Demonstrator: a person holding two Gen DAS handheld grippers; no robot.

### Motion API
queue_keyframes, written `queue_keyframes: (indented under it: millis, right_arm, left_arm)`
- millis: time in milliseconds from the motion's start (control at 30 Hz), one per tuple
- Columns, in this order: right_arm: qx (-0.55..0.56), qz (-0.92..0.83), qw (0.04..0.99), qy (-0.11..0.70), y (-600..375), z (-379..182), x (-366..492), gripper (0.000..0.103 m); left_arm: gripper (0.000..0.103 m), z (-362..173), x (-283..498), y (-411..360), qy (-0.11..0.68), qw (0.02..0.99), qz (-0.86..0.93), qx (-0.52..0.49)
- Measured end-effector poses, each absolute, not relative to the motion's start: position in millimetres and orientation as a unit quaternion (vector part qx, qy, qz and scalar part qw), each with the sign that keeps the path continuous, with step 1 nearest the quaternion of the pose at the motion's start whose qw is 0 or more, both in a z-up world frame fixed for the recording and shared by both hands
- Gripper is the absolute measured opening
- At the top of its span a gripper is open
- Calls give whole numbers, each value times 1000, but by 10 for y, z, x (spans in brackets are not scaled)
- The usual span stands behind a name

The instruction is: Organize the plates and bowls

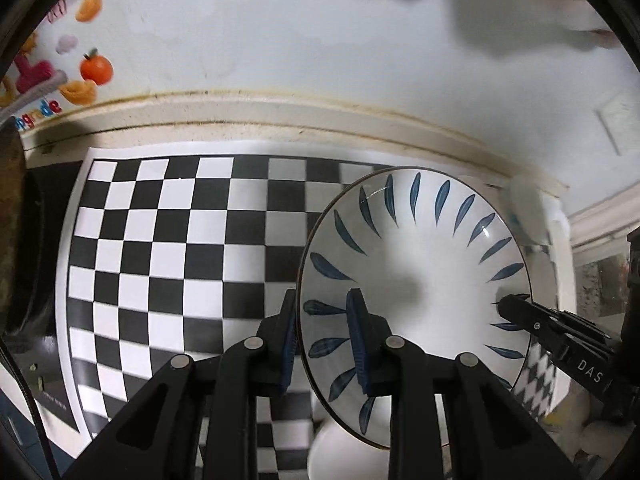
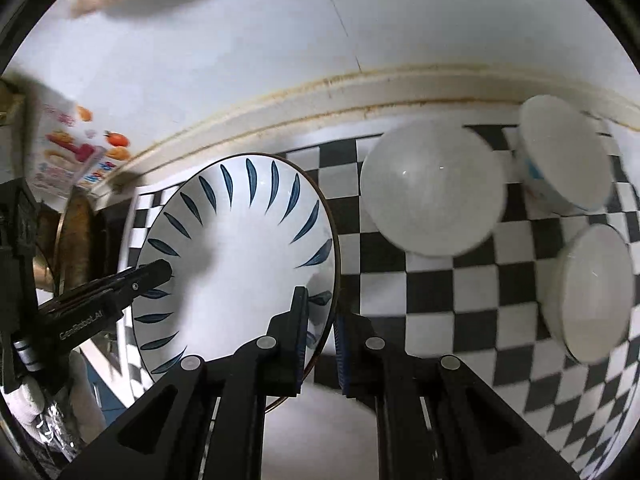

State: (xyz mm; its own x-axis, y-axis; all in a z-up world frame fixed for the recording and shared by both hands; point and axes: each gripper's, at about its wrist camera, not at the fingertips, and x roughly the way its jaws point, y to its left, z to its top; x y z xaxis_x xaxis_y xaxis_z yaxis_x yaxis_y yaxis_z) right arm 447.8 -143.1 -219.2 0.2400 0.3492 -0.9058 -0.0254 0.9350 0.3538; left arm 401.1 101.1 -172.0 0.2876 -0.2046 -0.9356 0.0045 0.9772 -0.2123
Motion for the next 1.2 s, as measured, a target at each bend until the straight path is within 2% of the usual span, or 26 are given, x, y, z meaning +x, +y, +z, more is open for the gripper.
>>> queue_keyframes:
  millis: [200, 467, 833, 1200]
  right_arm:
    - [138, 121, 797, 575, -1607, -1716, 3889, 13]
    - [150, 112, 805, 563, -1799, -1522, 3120, 13]
    - [172, 97, 778, 597, -1892, -2119, 2552, 13]
    - [173, 91, 756, 625, -1883, -2605, 2401, 13]
  left_arm:
    - [21, -1409, 3585, 834, 580, 805, -87, -86]
    - [21, -1364, 3072, 640, 589, 798, -103, -74]
    - [21, -1965, 2742, 506, 639, 761, -98, -58]
    - [21, -2366, 2655, 452, 667, 739, -80, -41]
